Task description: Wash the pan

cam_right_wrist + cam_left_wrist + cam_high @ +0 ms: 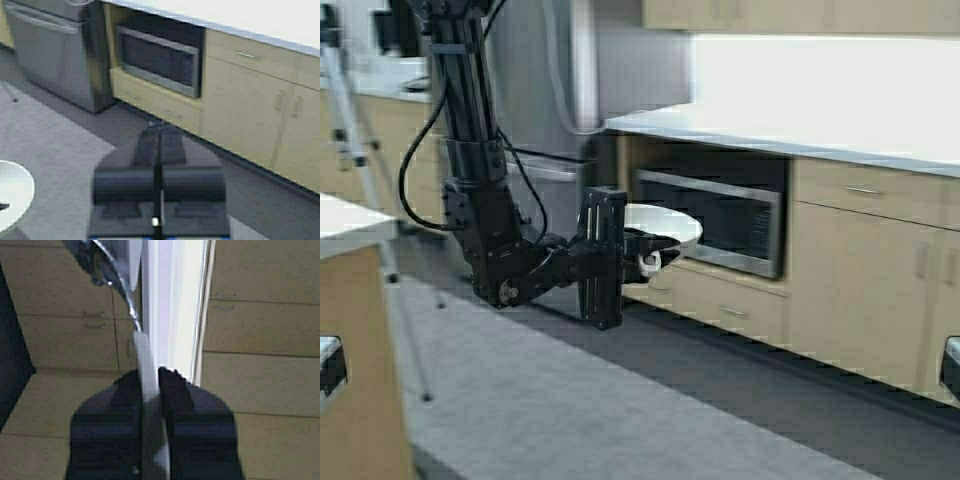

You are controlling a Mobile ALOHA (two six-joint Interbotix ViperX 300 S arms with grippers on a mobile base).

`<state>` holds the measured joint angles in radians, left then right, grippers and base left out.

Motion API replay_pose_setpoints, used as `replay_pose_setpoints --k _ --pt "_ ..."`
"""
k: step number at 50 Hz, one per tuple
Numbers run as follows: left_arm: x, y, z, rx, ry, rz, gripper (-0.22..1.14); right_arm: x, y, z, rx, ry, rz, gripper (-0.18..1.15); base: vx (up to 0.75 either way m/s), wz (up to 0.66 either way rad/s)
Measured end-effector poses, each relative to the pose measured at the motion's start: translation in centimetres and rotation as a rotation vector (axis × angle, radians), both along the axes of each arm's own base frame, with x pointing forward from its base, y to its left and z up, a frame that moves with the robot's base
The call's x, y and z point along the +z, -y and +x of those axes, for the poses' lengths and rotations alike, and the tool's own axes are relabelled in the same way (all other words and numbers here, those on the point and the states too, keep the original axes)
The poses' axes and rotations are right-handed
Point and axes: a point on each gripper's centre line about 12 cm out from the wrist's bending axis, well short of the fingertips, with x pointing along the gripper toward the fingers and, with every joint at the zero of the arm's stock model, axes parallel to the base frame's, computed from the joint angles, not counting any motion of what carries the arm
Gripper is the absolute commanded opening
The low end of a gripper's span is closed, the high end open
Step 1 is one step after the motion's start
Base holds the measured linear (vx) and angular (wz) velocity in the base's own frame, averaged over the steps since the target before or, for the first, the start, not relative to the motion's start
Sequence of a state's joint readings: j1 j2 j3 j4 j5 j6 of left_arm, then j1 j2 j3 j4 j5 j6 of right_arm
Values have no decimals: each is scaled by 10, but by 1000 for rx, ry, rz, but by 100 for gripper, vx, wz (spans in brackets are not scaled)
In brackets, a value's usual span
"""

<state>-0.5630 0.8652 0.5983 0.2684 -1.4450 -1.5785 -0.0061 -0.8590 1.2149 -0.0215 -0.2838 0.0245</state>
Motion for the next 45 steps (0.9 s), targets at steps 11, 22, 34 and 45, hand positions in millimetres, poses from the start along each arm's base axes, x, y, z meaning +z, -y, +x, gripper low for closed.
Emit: replay_pose_setpoints --k 11,22,34,45 --pt "1 -6 -7 -2 -15 8 2 0 0 0 0 2 -2 6 14 58" --pt "4 -10 -13 -4 -12 -3 2 3 0 -2 0 14 -2 6 15 53" --pt "8 -11 -24 -18 -13 -11 2 3 0 -2 0 15 -2 6 16 54" --pt "19 -17 -22 -5 3 -25 3 4 0 -3 0 20 -2 6 18 67"
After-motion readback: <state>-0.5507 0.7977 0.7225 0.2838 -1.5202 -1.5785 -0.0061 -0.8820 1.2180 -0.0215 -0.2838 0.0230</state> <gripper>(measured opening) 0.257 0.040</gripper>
